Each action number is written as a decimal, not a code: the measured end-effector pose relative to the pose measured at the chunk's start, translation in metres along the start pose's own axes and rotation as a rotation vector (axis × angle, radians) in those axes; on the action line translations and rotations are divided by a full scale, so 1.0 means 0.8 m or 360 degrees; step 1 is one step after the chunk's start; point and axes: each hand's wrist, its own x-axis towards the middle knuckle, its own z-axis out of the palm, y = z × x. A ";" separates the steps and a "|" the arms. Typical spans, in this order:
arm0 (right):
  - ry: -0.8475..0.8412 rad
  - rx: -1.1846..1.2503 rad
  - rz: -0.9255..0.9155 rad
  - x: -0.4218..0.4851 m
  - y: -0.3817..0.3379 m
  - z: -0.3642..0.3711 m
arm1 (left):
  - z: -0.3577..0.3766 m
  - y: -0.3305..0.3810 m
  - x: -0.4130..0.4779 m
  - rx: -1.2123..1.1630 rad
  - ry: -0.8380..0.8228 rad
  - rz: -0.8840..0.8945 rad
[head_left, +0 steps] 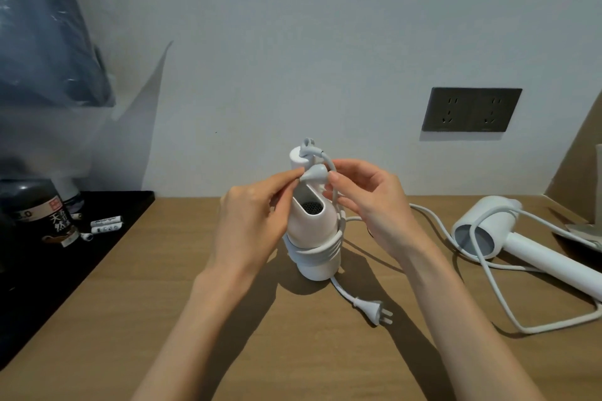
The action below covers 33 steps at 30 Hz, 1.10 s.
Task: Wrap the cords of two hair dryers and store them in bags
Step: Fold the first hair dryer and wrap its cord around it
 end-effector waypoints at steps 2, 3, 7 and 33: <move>0.0021 0.0064 0.0046 0.000 -0.001 -0.004 | 0.000 0.003 0.003 -0.0001 -0.0052 0.0015; 0.0022 0.0104 0.0067 0.000 -0.001 -0.007 | 0.000 0.005 0.004 0.0010 -0.0081 0.0021; 0.0035 0.0148 0.0084 0.000 -0.002 -0.015 | 0.003 0.012 0.010 0.0103 -0.0124 0.0071; 0.0642 -0.0247 -0.0277 -0.009 0.012 0.016 | 0.009 0.024 0.023 0.0083 -0.0036 -0.0078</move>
